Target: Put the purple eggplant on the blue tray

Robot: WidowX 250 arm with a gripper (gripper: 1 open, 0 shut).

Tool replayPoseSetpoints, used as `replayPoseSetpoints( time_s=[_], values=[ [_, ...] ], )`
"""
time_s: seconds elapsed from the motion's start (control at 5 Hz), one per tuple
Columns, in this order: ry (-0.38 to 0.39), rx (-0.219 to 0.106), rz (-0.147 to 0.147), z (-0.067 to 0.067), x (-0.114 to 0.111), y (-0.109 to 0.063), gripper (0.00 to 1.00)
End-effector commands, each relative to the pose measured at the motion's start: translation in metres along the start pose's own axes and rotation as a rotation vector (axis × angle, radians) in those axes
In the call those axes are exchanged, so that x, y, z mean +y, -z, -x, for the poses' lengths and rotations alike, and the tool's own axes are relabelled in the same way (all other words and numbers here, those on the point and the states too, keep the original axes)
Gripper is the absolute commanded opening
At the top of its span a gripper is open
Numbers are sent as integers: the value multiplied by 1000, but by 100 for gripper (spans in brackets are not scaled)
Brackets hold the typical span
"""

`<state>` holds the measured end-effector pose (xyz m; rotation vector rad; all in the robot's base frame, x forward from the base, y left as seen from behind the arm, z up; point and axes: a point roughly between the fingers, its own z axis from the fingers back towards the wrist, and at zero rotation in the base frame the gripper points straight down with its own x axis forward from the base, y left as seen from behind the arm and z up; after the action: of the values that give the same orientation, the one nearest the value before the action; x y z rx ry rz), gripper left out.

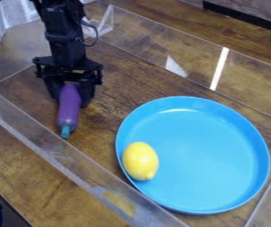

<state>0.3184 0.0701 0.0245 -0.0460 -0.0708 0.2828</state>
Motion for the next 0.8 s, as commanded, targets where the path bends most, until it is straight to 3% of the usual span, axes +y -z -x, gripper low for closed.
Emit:
replayPoseSetpoints(
  time_s=[0.0, 0.2, 0.4, 0.6],
  values=[
    [111, -105, 7, -14, -17, -39, 0],
    [238, -147, 18, -14, -45, -66, 0],
    [401, -160, 48, -10, -87, -80, 0],
    [382, -159, 55, 0, -126, -74, 0]
  ],
)
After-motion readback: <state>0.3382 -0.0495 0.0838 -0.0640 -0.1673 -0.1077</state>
